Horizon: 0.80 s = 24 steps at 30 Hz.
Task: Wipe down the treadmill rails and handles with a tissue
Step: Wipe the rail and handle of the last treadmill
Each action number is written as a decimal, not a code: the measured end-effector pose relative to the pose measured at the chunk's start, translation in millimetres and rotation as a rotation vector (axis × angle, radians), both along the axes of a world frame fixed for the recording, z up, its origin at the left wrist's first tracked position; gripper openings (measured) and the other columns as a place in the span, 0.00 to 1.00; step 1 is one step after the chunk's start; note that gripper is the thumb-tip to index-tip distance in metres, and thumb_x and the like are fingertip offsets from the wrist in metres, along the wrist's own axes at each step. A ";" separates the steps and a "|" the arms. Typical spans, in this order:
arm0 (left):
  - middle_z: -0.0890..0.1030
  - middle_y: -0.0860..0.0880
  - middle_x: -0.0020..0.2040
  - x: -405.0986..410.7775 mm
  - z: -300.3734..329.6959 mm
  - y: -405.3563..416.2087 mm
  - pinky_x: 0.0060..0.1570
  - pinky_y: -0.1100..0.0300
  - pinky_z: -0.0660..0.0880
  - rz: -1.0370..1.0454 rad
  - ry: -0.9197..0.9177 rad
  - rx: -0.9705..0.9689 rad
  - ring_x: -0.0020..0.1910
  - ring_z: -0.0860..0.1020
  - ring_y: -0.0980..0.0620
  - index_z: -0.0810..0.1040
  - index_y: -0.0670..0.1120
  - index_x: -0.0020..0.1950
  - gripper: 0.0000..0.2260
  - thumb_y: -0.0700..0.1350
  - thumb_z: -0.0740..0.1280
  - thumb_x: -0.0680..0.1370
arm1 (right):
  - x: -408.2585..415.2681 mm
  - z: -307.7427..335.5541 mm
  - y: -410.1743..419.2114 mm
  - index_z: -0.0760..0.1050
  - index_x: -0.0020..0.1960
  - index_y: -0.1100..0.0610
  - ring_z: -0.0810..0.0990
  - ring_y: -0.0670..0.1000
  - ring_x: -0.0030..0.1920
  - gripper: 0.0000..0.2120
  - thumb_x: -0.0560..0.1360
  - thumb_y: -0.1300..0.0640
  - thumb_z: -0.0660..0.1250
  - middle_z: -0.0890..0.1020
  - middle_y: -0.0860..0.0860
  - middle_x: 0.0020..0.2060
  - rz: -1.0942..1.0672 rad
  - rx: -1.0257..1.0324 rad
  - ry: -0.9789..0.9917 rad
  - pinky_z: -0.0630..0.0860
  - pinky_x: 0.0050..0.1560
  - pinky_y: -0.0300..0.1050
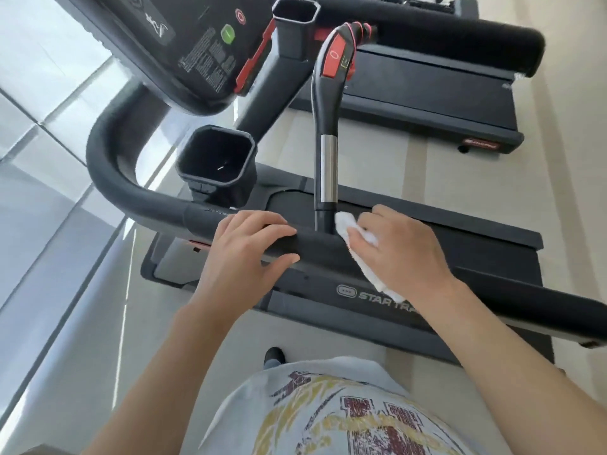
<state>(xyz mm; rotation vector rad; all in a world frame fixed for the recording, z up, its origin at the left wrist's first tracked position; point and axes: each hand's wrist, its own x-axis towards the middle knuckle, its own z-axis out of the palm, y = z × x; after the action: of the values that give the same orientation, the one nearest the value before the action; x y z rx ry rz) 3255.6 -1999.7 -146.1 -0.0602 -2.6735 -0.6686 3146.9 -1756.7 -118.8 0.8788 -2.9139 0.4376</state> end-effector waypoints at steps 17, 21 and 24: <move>0.83 0.52 0.59 -1.2 -9.7 -16.8 0.67 0.52 0.70 -0.039 0.036 0.217 0.59 0.79 0.46 0.83 0.45 0.58 0.17 0.44 0.81 0.71 | 29.1 -9.4 -120.1 0.78 0.42 0.56 0.74 0.54 0.35 0.13 0.83 0.53 0.64 0.75 0.50 0.38 -0.135 -0.019 0.187 0.66 0.29 0.46; 0.83 0.51 0.60 1.6 -9.8 -20.5 0.64 0.43 0.73 -0.057 0.040 0.223 0.59 0.79 0.45 0.84 0.45 0.56 0.15 0.41 0.82 0.72 | 29.0 -7.5 -106.9 0.78 0.41 0.56 0.70 0.53 0.34 0.11 0.81 0.53 0.67 0.70 0.48 0.37 -0.093 -0.122 0.175 0.63 0.29 0.43; 0.82 0.50 0.59 1.9 -7.2 -12.2 0.63 0.43 0.73 -0.028 0.028 0.189 0.58 0.78 0.44 0.85 0.45 0.56 0.16 0.46 0.82 0.72 | 30.0 -4.5 -66.0 0.75 0.40 0.54 0.73 0.54 0.34 0.12 0.79 0.48 0.63 0.70 0.47 0.38 -0.095 -0.137 0.110 0.66 0.30 0.44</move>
<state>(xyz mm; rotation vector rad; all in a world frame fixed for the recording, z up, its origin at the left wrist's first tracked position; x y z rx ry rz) 3257.5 -2011.9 -153.3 -0.0560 -2.5741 -0.9190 3176.8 -1822.7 -123.2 0.7188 -2.7729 0.5551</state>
